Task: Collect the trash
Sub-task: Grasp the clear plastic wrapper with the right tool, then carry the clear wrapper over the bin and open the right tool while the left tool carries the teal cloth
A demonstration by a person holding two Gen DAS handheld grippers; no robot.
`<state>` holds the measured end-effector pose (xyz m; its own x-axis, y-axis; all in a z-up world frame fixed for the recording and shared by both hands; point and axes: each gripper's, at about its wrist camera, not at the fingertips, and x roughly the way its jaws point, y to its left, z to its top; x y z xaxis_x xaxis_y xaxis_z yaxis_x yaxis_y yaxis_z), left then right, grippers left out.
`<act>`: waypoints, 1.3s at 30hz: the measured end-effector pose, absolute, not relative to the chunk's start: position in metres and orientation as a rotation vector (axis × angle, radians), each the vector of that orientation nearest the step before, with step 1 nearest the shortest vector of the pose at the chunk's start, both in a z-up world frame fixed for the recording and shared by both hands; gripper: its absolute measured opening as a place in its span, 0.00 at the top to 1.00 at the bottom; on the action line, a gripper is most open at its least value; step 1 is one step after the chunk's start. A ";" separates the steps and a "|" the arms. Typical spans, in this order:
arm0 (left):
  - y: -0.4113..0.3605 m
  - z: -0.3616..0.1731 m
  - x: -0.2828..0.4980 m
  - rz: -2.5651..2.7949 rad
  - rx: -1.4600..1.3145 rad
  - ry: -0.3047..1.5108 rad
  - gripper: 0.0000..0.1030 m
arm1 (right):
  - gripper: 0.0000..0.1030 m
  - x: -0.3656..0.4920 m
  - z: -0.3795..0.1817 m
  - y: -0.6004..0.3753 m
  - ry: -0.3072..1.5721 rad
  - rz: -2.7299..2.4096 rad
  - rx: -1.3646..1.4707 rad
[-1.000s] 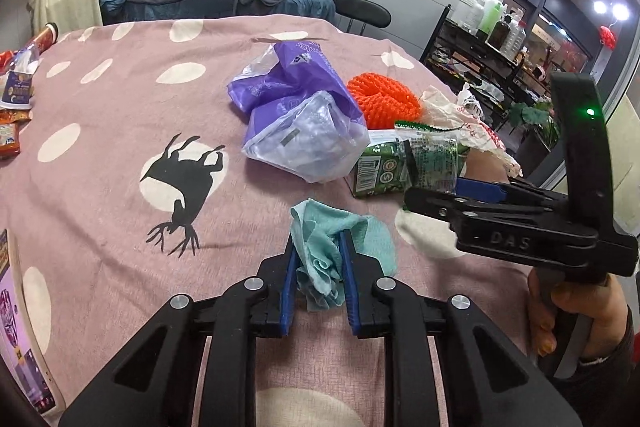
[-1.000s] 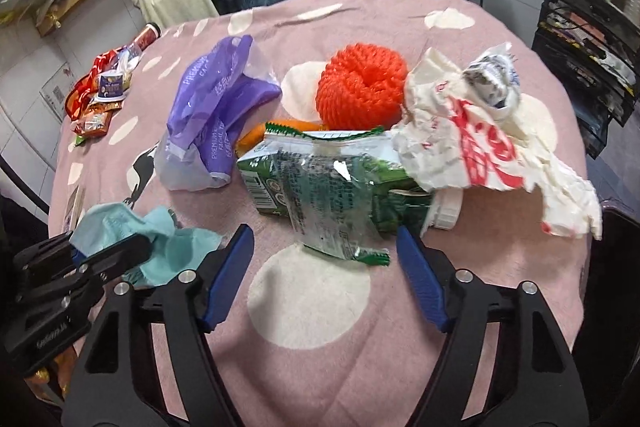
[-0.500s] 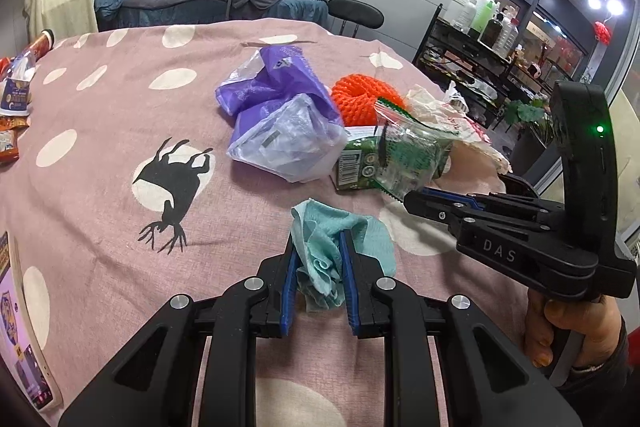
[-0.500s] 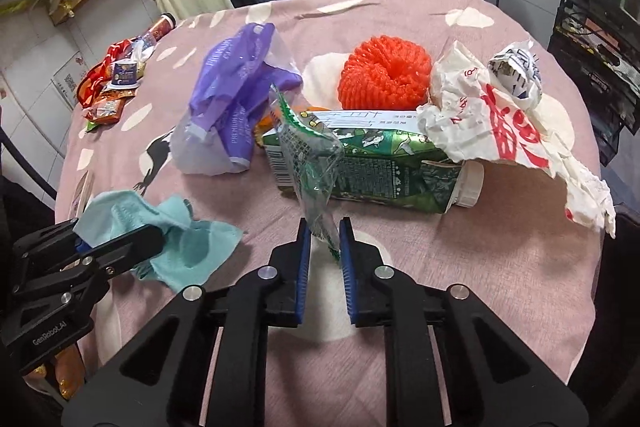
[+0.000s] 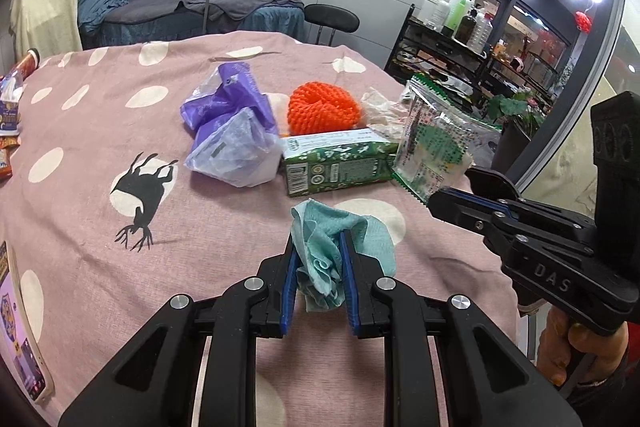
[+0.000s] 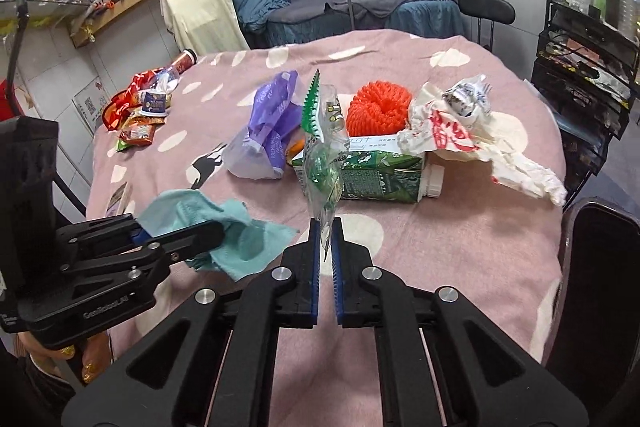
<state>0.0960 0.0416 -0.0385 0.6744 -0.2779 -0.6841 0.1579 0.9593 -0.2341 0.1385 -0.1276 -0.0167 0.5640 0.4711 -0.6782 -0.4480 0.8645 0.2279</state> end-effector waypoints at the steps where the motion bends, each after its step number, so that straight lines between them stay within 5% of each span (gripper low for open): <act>1: 0.039 -0.037 0.095 -0.253 -0.156 0.791 0.81 | 0.94 0.136 -0.015 -0.129 0.802 0.540 0.033; 18: -0.029 -0.026 0.102 -0.418 -0.111 0.779 0.80 | 0.94 0.094 0.004 -0.236 0.715 0.302 0.163; 39: -0.136 -0.029 0.123 -0.594 0.009 0.810 0.80 | 0.93 0.104 -0.077 -0.382 0.870 -0.090 0.371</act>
